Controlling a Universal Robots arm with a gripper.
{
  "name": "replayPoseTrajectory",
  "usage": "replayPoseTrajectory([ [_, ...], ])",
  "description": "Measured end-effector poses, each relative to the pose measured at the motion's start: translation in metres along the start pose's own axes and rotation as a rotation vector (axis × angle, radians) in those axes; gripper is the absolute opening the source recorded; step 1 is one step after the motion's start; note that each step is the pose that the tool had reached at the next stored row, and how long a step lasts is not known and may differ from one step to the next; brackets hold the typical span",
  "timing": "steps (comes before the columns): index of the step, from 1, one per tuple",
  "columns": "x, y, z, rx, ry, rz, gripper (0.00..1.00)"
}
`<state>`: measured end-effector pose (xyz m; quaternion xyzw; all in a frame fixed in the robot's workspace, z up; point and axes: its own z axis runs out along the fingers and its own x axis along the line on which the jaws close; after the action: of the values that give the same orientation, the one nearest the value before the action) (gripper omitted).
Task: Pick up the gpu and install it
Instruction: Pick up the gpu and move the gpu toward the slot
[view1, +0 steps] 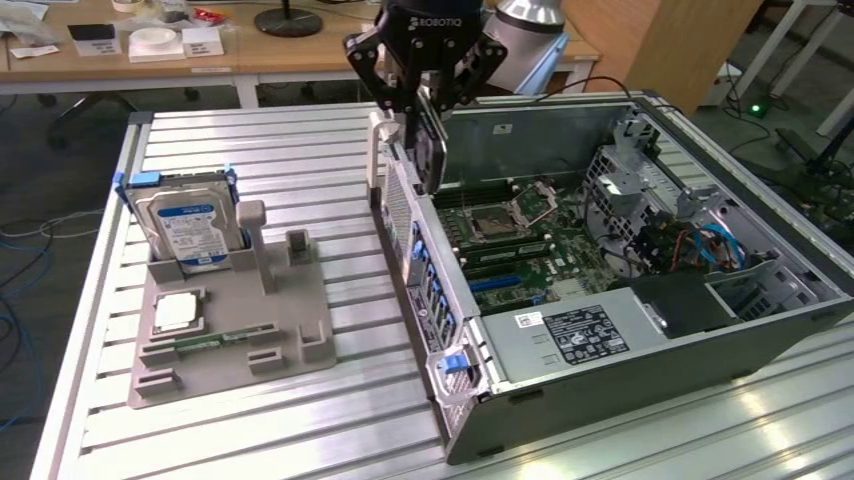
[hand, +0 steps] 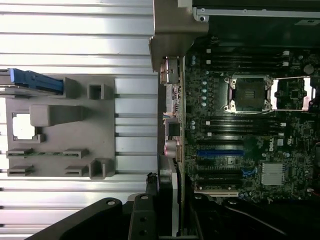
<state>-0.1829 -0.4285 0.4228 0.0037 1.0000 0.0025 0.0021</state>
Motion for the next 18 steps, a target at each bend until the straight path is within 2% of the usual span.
replayPoseTrajectory([
  [10, -0.031, 0.0002, 0.0009, 0.0, -0.0001, 0.0, 0.28],
  [18, -0.047, 0.0003, 0.0015, 0.0001, 0.0, 0.008, 0.28],
])
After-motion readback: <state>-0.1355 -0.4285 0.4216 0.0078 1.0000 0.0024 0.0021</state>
